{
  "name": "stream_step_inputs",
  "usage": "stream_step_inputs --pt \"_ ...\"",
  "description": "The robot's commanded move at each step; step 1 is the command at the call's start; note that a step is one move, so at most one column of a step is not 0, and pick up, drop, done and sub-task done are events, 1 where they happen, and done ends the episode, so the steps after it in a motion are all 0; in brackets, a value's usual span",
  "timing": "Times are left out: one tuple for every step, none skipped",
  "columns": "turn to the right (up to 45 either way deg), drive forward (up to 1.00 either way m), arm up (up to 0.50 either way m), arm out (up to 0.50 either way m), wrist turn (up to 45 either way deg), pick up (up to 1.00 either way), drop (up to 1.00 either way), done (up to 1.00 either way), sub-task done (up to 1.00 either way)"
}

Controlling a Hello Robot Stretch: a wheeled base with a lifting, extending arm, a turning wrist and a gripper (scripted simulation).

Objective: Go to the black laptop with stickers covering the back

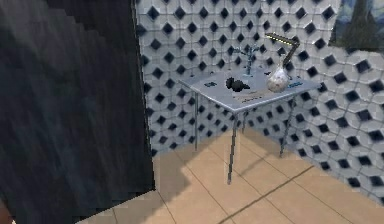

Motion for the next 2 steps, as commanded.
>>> stream_step_inputs --pt "0.0 0.20 0.00 0.00 0.0 0.00 0.00 0.00 0.00" --pt "45.0 0.00 0.00 0.00 0.0 0.00 0.00 0.00 0.00"
